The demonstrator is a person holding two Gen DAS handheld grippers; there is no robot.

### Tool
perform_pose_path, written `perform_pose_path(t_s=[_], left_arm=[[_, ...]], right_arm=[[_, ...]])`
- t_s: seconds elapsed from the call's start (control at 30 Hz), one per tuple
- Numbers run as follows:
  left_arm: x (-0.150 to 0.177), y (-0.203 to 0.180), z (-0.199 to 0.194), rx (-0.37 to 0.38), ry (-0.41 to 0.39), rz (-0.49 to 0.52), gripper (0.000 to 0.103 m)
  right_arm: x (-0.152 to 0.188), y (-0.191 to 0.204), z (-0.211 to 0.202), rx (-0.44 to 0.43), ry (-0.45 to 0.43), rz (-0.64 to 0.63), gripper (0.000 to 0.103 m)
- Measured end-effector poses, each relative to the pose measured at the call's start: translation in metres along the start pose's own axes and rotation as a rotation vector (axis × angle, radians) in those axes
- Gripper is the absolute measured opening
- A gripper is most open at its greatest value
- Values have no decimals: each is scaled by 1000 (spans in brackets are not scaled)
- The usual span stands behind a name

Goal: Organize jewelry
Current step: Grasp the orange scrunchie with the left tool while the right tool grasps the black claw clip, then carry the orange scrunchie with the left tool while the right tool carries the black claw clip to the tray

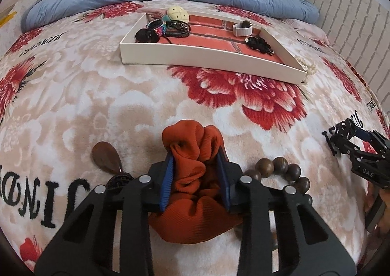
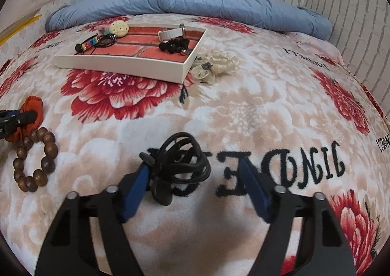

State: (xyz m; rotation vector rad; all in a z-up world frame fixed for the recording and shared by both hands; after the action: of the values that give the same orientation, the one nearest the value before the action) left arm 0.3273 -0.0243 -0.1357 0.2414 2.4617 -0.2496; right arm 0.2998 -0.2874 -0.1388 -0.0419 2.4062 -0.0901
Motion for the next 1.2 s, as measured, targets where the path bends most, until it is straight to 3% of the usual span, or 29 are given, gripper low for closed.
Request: perform_pose_path(t_s=[0.3, 0.73, 1.2], left_arm=[[1, -1, -1, -6, -6, 3, 25], [-2, -4, -7, -39, -22, 38, 17], [-35, -12, -37, -98, -132, 84, 15]], right_arm=[[1, 7, 0, -19, 7, -14, 47], [-2, 6, -4, -20, -14, -5, 47], [-42, 13, -30, -26, -150, 18, 47]])
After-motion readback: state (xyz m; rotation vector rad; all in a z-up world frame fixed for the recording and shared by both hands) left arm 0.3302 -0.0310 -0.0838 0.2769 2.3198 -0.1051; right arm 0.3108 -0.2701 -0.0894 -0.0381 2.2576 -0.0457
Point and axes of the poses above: each gripper's, at about its wrist camera, not at the fingertips, and z roughly the way its jaws point, y to its left, x to its underside, the point moved 8 cm from there along z, roughly the way its jaws point, and after that the axes turned 1 degree about z, right-handed, at the moved point
